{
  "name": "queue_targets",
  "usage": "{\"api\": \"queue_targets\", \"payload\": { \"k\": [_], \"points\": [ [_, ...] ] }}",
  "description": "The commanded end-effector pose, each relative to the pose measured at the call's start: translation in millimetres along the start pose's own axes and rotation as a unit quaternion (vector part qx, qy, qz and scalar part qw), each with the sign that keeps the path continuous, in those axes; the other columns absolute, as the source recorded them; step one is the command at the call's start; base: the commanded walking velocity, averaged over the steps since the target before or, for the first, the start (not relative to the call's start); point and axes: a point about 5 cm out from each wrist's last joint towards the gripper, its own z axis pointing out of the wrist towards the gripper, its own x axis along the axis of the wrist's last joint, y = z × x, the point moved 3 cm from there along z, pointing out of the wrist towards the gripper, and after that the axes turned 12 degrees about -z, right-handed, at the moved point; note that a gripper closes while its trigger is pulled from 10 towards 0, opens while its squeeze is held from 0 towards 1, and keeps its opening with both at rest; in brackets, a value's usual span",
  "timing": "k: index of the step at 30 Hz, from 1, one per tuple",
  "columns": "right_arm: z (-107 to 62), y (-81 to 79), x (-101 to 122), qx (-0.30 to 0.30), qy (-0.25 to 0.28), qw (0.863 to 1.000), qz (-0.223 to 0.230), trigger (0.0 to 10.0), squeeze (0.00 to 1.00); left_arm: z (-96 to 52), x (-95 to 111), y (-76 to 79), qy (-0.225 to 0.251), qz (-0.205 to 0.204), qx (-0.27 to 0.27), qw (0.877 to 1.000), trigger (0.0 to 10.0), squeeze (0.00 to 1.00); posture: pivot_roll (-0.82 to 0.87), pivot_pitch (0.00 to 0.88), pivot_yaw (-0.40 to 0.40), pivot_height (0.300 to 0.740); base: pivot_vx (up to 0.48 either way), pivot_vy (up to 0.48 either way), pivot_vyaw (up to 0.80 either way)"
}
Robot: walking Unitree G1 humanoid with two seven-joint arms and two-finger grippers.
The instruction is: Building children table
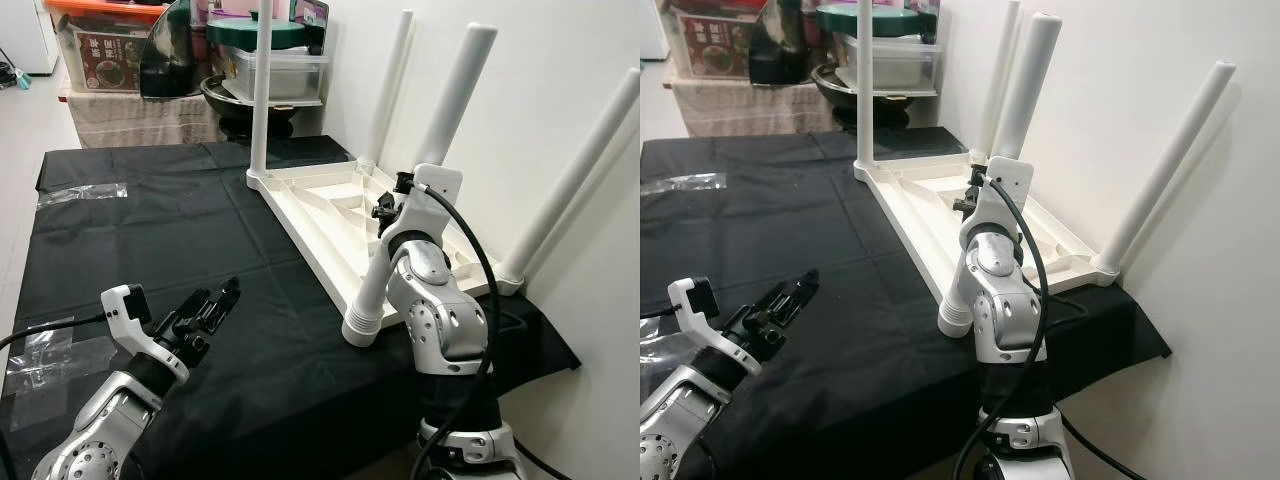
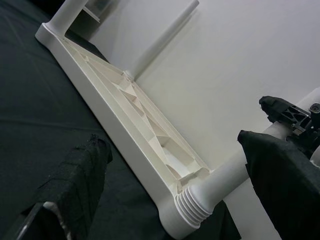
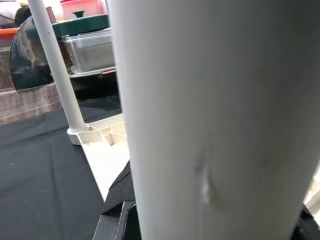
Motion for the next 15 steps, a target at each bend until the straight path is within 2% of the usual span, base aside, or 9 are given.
{"api": "queue_targets", "payload": {
  "k": [1, 15],
  "points": [
    [-6.5, -10.7, -62, 0.005, -0.136, 0.990, 0.033, 10.0, 0.00, 0.7, -4, 2.0, -0.015, 0.001, -0.006, 1.000, 10.0, 0.00, 0.06, 0.000, -0.094, 0.740, 0.000, 0.000, 0.00],
    [-8.0, -12.6, -51, 0.018, -0.117, 0.992, 0.033, 10.0, 0.00, 0.8, -4, 2.0, -0.018, 0.001, -0.007, 1.000, 10.0, 0.00, 0.06, 0.000, -0.093, 0.740, 0.000, 0.000, 0.00]
  ]
}}
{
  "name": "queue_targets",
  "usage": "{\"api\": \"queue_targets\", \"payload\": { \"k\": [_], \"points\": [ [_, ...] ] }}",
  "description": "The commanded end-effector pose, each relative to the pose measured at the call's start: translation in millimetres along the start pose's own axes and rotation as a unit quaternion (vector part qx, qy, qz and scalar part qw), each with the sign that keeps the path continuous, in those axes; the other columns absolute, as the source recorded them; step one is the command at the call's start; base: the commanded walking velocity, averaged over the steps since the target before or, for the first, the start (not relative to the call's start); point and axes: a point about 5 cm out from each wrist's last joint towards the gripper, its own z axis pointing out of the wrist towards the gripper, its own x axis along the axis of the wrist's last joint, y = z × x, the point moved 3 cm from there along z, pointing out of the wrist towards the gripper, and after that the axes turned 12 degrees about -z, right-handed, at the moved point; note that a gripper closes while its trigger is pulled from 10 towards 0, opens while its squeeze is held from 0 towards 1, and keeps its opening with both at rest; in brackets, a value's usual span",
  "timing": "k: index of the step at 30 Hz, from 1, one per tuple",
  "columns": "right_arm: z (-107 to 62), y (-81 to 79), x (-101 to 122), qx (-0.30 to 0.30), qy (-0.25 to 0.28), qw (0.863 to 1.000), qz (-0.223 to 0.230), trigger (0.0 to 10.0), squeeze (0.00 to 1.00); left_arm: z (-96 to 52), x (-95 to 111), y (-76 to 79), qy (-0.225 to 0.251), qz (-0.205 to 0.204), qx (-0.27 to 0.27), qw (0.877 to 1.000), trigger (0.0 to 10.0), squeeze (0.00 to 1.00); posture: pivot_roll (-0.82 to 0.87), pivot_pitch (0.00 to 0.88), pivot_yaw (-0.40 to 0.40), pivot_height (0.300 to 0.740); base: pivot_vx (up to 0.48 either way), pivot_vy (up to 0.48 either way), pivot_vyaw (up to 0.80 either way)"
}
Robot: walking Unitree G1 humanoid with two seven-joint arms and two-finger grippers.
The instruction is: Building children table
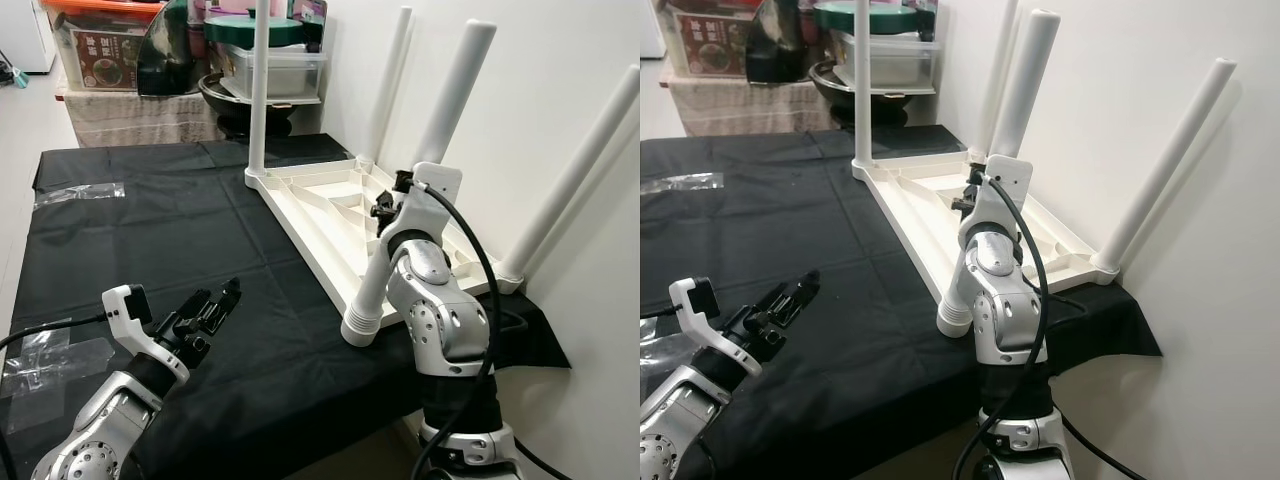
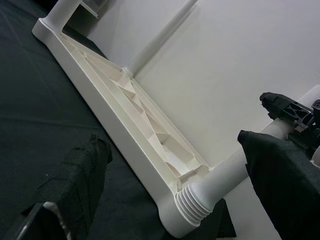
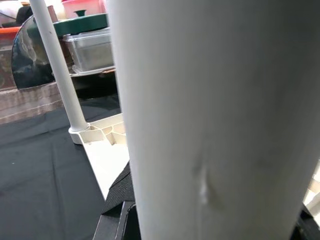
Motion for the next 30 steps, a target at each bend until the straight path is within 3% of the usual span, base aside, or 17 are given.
{"api": "queue_targets", "payload": {
  "k": [1, 30],
  "points": [
    [-5.2, -10.9, -54, 0.011, -0.119, 0.992, 0.034, 10.0, 0.00, 0.9, -3, 1.7, -0.013, 0.002, -0.005, 1.000, 10.0, 0.00, 0.06, 0.000, -0.093, 0.740, 0.000, 0.000, 0.00],
    [-3.8, -12.0, -40, 0.032, -0.110, 0.993, 0.039, 10.0, 0.00, 3.0, -5, 1.5, -0.015, 0.000, -0.010, 1.000, 10.0, 0.00, 0.05, 0.000, -0.097, 0.740, 0.000, 0.000, 0.00]
  ]
}}
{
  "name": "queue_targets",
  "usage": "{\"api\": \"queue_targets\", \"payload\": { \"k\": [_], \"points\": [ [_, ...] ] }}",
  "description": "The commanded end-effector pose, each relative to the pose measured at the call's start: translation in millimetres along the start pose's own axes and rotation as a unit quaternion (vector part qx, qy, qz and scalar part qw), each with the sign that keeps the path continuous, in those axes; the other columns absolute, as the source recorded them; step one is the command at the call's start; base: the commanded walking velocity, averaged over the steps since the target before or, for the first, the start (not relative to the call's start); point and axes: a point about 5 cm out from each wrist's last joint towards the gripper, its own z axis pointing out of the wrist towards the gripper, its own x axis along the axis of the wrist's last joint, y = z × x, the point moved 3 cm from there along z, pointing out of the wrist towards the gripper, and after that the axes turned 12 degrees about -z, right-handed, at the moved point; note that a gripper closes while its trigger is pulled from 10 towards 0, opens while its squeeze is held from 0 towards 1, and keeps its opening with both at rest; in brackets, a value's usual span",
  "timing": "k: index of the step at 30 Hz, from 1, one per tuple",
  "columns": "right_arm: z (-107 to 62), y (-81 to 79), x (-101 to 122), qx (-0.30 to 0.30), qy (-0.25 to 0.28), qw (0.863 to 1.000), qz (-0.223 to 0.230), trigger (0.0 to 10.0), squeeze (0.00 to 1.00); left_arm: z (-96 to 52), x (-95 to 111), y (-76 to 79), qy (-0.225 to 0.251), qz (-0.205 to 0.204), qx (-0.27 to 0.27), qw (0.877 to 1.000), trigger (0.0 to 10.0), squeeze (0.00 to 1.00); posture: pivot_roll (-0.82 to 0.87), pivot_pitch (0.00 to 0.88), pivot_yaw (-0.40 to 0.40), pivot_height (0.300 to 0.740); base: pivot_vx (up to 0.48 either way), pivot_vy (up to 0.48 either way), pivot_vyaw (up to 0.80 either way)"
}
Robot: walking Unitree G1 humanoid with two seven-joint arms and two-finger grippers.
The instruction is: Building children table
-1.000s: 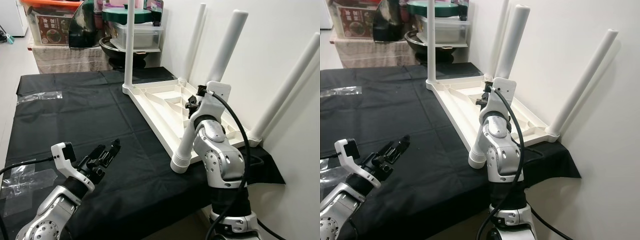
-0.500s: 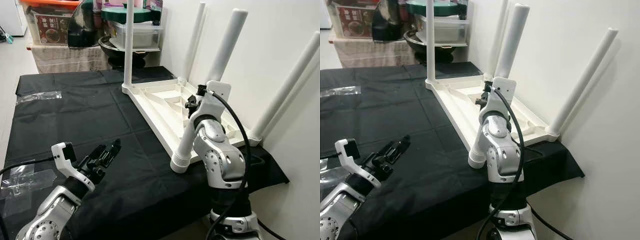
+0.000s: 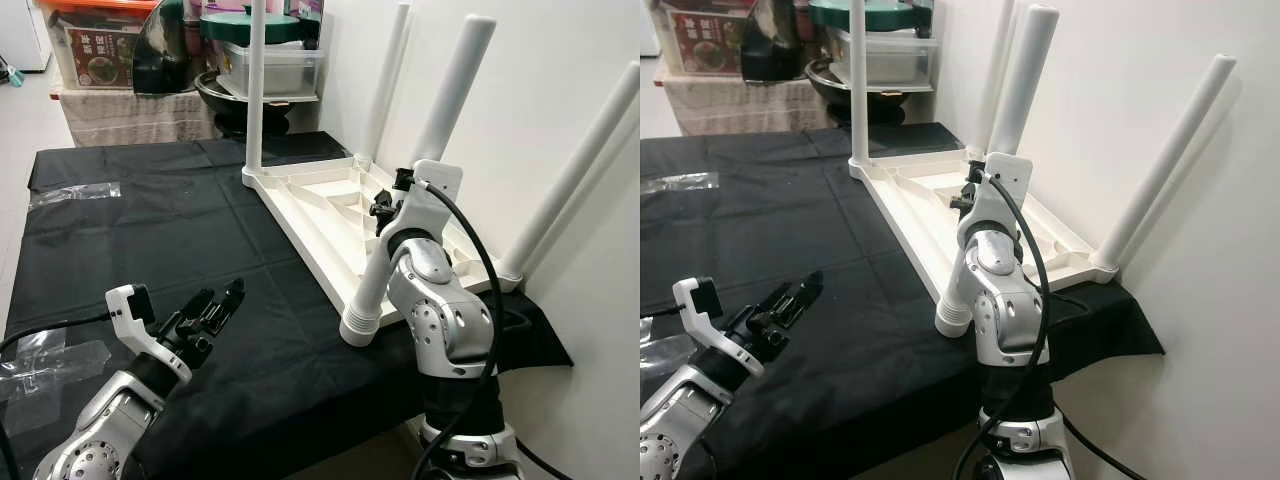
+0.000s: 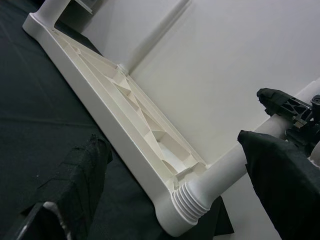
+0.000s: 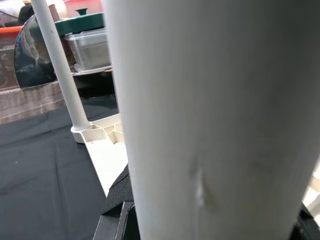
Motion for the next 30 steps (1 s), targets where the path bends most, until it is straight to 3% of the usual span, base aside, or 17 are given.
{"api": "queue_targets", "payload": {
  "k": [1, 11, 12, 13, 14, 15, 16, 18, 19, 20, 21, 22, 30],
  "points": [
    [-1.3, -9.9, -47, 0.022, -0.113, 0.993, 0.036, 10.0, 0.00, 2.1, -3, -0.5, -0.010, 0.001, -0.002, 1.000, 10.0, 0.00, 0.05, 0.000, -0.094, 0.740, 0.000, 0.000, 0.00],
    [-2.6, -12.5, -36, 0.033, -0.091, 0.995, 0.034, 10.0, 0.01, 2.9, -4, -0.5, -0.013, 0.001, -0.004, 1.000, 10.0, 0.00, 0.05, 0.000, -0.090, 0.740, 0.000, 0.000, 0.00],
    [-2.8, -12.6, -34, 0.033, -0.087, 0.995, 0.034, 10.0, 0.35, 2.8, -4, -0.6, -0.013, 0.001, -0.004, 1.000, 10.0, 0.00, 0.05, 0.000, -0.090, 0.740, 0.000, 0.000, 0.00],
    [-2.9, -12.7, -33, 0.034, -0.084, 0.995, 0.035, 10.0, 0.59, 2.8, -4, -0.6, -0.013, 0.001, -0.004, 1.000, 10.0, 0.00, 0.05, 0.000, -0.090, 0.740, 0.000, 0.000, 0.00],
    [-3.0, -12.8, -32, 0.034, -0.081, 0.995, 0.035, 10.0, 0.70, 2.7, -4, -0.6, -0.013, 0.001, -0.004, 1.000, 10.0, 0.00, 0.05, 0.000, -0.090, 0.740, 0.000, 0.000, 0.00],
    [-3.1, -12.9, -31, 0.035, -0.080, 0.996, 0.035, 10.0, 0.70, 2.7, -4, -0.6, -0.013, 0.001, -0.003, 1.000, 10.0, 0.00, 0.05, 0.000, -0.090, 0.740, 0.000, 0.000, 0.00],
    [-3.1, -13.2, -30, 0.036, -0.077, 0.996, 0.036, 10.0, 0.94, 2.7, -4, -0.5, -0.013, 0.001, -0.003, 1.000, 10.0, 0.00, 0.05, 0.000, -0.091, 0.740, 0.000, 0.000, 0.00],
    [-3.1, -13.4, -29, 0.037, -0.076, 0.996, 0.037, 10.0, 0.94, 2.7, -3, -0.4, -0.013, 0.001, -0.003, 1.000, 10.0, 0.00, 0.05, 0.000, -0.091, 0.740, 0.000, 0.000, 0.00],
    [-3.3, -13.7, -28, 0.038, -0.074, 0.996, 0.037, 10.0, 0.88, 2.6, -3, -0.3, -0.013, 0.001, -0.003, 1.000, 10.0, 0.00, 0.05, 0.000, -0.091, 0.740, 0.000, 0.000, 0.00],
    [-3.5, -14.0, -26, 0.040, -0.069, 0.996, 0.036, 10.0, 0.18, 2.6, -3, -0.4, -0.013, 0.001, -0.003, 1.000, 10.0, 0.00, 0.05, 0.000, -0.091, 0.740, 0.000, 0.000, 0.00],
    [-3.5, -14.0, -26, 0.040, -0.069, 0.996, 0.036, 10.0, 0.18, 2.6, -3, -0.4, -0.013, 0.001, -0.003, 1.000, 10.0, 0.00, 0.05, 0.000, -0.091, 0.740, 0.000, 0.000, 0.00],
    [-3.7, -14.1, -23, 0.041, -0.065, 0.996, 0.036, 10.0, 0.00, 2.5, -3, -0.4, -0.013, 0.001, -0.003, 1.000, 10.0, 0.00, 0.05, 0.000, -0.090, 0.740, 0.000, 0.000, 0.00],
    [-4.1, -11.6, -13, 0.045, -0.047, 0.997, 0.038, 10.0, 0.00, 2.2, -3, -0.7, -0.015, 0.001, -0.004, 1.000, 10.0, 0.00, 0.04, 0.000, -0.084, 0.740, 0.000, 0.000, 0.00]
  ]
}}
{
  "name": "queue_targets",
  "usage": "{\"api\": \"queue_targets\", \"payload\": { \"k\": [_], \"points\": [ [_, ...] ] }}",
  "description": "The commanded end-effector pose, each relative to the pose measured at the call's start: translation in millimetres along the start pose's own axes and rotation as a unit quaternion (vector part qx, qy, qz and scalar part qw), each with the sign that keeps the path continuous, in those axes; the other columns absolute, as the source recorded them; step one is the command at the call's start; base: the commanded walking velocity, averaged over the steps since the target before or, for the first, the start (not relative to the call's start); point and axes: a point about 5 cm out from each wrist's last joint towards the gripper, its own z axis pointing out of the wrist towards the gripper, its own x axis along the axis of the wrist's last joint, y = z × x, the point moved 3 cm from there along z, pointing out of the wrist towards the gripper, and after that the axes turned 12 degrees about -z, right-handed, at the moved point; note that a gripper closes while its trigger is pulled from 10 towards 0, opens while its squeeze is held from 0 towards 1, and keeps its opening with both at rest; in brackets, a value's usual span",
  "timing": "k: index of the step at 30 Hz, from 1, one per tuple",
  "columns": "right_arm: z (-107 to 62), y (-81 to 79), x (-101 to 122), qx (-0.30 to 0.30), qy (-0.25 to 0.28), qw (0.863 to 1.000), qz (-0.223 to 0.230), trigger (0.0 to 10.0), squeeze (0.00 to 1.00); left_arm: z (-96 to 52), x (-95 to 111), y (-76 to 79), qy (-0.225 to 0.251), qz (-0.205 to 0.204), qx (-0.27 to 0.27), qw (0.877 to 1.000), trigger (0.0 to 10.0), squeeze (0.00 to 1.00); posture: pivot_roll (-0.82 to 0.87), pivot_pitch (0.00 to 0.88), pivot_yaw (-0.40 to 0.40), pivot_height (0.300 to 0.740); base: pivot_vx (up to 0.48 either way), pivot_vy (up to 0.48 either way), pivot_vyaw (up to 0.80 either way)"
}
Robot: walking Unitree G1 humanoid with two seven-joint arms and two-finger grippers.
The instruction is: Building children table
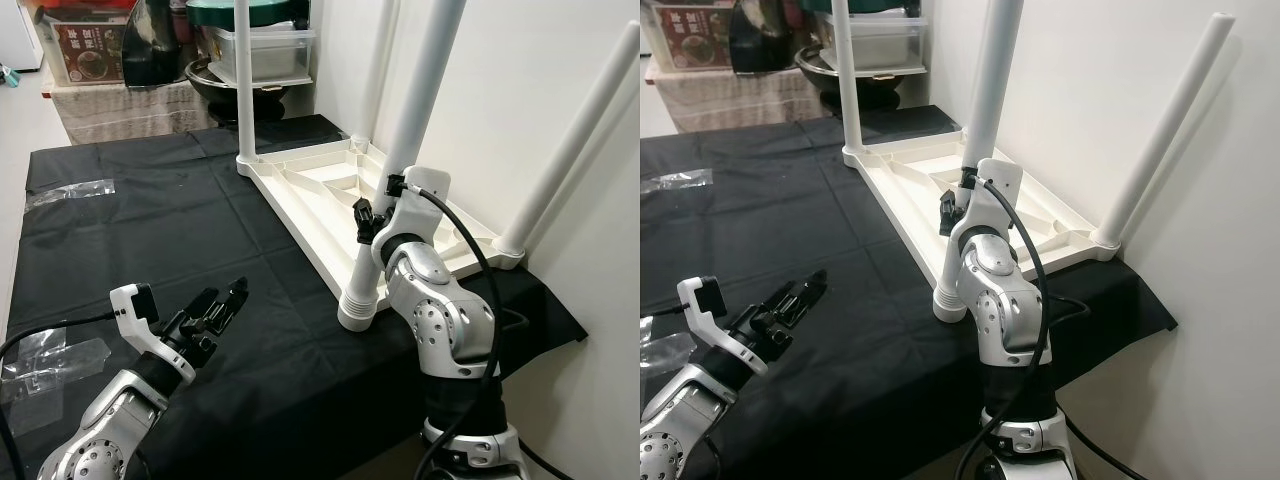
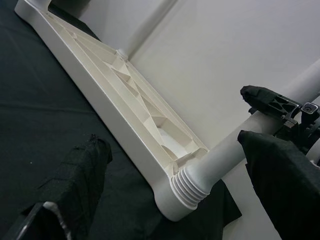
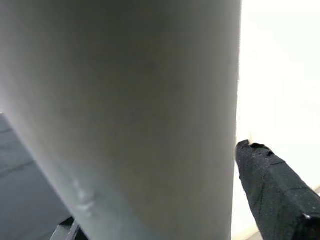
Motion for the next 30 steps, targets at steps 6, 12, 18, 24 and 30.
{"api": "queue_targets", "payload": {
  "k": [6, 12, 18, 24, 30],
  "points": [
    [2.8, 3.2, 10, 0.023, 0.013, 1.000, 0.011, 10.0, 0.52, 0.9, -2, -2.4, -0.014, 0.001, 0.000, 1.000, 10.0, 0.00, 0.04, 0.000, -0.081, 0.740, 0.000, 0.000, 0.00],
    [5.8, 14.3, 27, 0.031, 0.044, 0.999, -0.005, 10.0, 1.00, 1.0, -3, -2.1, -0.016, 0.000, -0.001, 1.000, 10.0, 0.00, 0.03, 0.000, -0.078, 0.740, 0.000, 0.000, 0.00],
    [3.5, 15.8, 36, 0.044, 0.062, 0.997, -0.011, 10.0, 1.00, 1.0, -3, -1.8, -0.017, -0.001, -0.002, 1.000, 10.0, 0.00, 0.03, 0.000, -0.076, 0.740, 0.000, 0.000, 0.00],
    [4.2, 26.3, 45, 0.050, 0.077, 0.995, -0.030, 10.0, 1.00, 1.0, -3, -1.9, -0.019, -0.001, -0.003, 1.000, 10.0, 0.00, 0.03, 0.000, -0.071, 0.740, 0.000, 0.000, 0.00],
    [3.0, 25.3, 54, 0.084, 0.092, 0.991, -0.042, 10.0, 1.00, 1.8, -4, -1.4, -0.023, -0.002, -0.006, 1.000, 10.0, 0.00, 0.02, 0.000, -0.067, 0.740, 0.000, 0.000, 0.00]
  ]
}}
